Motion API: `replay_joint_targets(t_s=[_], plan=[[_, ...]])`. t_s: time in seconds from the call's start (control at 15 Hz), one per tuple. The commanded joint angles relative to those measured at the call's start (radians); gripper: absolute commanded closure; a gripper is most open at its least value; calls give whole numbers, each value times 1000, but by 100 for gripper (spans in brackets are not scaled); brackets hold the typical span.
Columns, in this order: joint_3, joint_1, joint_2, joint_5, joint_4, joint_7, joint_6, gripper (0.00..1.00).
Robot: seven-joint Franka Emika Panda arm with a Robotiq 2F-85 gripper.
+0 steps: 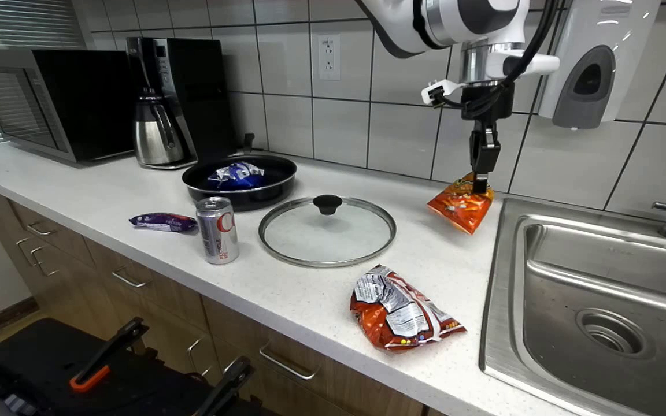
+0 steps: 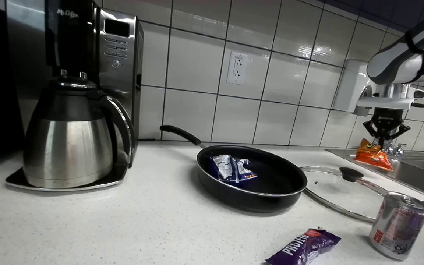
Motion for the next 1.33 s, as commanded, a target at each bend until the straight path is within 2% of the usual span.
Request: replay_joint_targets(t_s=[0.0, 0.6, 1.0, 1.27], plan=[[35, -3, -98, 1, -62, -98, -7, 100], [73, 65, -237, -27, -198, -228, 13, 100], [100, 97, -315, -33, -275, -360, 17, 100], [117, 118, -338, -40, -308, -368, 25, 100]])
